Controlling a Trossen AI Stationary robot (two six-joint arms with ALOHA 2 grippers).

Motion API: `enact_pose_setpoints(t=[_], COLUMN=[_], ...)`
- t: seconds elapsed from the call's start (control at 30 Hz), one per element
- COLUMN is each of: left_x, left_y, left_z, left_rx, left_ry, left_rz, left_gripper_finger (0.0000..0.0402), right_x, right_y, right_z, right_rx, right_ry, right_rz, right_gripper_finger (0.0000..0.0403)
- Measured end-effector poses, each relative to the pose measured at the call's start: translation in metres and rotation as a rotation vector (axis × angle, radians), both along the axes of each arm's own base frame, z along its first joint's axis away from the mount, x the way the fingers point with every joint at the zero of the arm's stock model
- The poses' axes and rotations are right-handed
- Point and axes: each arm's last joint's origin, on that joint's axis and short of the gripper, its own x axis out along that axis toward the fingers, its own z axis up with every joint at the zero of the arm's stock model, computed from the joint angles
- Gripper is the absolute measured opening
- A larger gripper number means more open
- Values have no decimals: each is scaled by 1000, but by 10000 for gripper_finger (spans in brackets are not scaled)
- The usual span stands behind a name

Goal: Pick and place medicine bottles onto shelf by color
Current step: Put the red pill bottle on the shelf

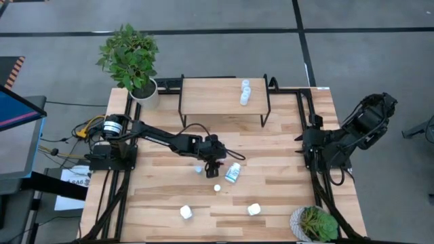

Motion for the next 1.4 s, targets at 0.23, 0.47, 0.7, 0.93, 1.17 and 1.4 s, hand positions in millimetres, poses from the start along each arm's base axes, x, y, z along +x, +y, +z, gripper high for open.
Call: enact_pose_setpoints(t=[0.23,0.47,0.7,0.93,1.17,1.4], left_x=[0,10,18,17,-3,-24], left_y=[1,8,27,76,159,226], left_z=[0,23,73,157,204,190], left_rx=[10,-21,14,76,72,34], left_ry=[-5,1,80,50,-84,-53], left_rz=[-3,61,66,89,230,372], left_gripper_finger=[113,82,94,89,91,91], right_x=[0,0,0,0,0,0], right_y=[0,0,0,0,0,0], right_z=[0,0,0,0,0,0], right_rx=[0,0,0,0,2,12], right_ry=[0,0,0,0,2,12], right_rz=[0,0,0,0,2,11], right_gripper_finger=[214,214,214,214,214,214])
